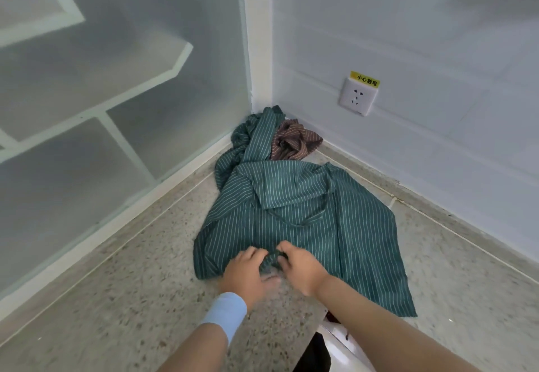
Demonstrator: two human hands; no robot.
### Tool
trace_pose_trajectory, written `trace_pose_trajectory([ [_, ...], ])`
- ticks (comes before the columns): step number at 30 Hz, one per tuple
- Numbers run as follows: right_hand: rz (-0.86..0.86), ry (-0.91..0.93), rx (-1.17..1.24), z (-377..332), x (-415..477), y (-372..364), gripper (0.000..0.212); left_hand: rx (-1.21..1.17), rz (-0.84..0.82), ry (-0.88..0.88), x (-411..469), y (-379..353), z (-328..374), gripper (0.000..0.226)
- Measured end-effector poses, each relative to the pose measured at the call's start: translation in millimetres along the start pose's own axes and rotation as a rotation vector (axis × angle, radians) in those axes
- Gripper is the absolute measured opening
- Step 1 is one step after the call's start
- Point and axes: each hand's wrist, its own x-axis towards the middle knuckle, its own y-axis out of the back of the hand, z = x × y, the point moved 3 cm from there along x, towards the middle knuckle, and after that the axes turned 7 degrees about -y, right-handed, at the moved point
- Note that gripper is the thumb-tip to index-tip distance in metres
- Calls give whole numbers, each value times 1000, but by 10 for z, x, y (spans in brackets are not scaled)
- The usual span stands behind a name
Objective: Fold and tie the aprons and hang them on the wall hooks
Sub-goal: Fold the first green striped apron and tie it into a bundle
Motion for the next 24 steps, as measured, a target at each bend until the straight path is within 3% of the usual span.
trace_pose_trajectory([
  [2,56,36,-10,-16,-8,150,9,31,118,-38,79,143,99,37],
  [3,97,52,-37,-2,-15,223,10,62,127,-36,110,204,102,37],
  [5,153,53,-99,45,-39,353,10,129,31,-3,152,311,-8,45],
  [8,105,21,-211,144,-88,422,9,196,-233,38,137,472,-301,53],
  [11,-117,-51,-291,201,-166,368,15,291,-511,60,35,635,-501,48],
  [14,-516,-194,-302,199,-268,198,32,424,-889,127,-126,662,-568,56],
  [16,-769,-322,-201,193,-322,76,42,378,-1136,154,-192,600,-539,64],
  [17,-820,-353,-155,186,-322,55,44,270,-1185,214,-186,577,-503,66],
  [19,-712,-318,-121,193,-236,141,41,72,-1075,288,-54,517,-396,59],
  [22,-305,-317,-67,304,24,469,30,37,-620,99,362,476,-93,30],
  [24,-61,-378,-12,419,222,717,28,39,-370,69,594,488,123,21],
])
